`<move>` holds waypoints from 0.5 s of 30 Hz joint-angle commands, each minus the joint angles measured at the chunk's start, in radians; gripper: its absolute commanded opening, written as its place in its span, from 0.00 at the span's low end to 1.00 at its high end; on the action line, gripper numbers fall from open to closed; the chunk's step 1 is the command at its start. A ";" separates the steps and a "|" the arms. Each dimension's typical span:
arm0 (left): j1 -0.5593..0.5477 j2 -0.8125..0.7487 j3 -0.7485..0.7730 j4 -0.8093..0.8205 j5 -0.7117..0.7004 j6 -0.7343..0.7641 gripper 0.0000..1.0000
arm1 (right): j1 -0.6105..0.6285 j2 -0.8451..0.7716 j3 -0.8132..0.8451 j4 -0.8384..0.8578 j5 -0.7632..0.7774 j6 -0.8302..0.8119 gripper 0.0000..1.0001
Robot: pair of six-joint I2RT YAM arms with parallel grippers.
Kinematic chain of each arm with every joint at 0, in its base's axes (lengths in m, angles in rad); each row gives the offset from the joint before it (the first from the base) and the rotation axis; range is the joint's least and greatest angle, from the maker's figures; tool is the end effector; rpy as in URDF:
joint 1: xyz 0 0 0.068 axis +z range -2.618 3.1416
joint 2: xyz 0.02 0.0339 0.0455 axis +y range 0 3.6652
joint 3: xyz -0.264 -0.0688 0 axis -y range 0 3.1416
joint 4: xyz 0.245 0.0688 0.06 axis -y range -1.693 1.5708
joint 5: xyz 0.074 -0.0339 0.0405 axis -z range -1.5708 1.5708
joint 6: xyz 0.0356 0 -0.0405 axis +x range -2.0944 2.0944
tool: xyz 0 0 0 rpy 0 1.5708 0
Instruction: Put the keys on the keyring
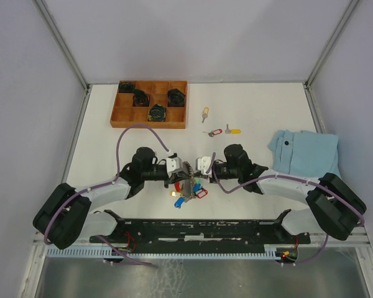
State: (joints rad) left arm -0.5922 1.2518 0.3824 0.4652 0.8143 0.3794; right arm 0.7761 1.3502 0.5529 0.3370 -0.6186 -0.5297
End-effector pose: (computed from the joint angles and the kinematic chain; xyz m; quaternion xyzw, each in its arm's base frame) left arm 0.1777 -0.1508 0.1770 0.5507 0.5759 -0.3824 0.4678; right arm 0.1772 0.2029 0.1920 -0.6192 0.5455 0.3184 0.4665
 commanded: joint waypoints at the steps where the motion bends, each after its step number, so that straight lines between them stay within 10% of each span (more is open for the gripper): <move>1: -0.002 0.009 0.040 0.023 0.079 0.035 0.03 | -0.003 0.001 0.018 0.068 -0.042 -0.041 0.01; 15: 0.002 0.023 0.053 0.005 0.042 0.032 0.03 | -0.001 0.025 0.071 0.053 -0.070 0.001 0.00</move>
State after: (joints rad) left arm -0.5884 1.2705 0.3939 0.4488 0.8219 0.3798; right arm 0.7708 1.3659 0.5552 0.3344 -0.6445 -0.5446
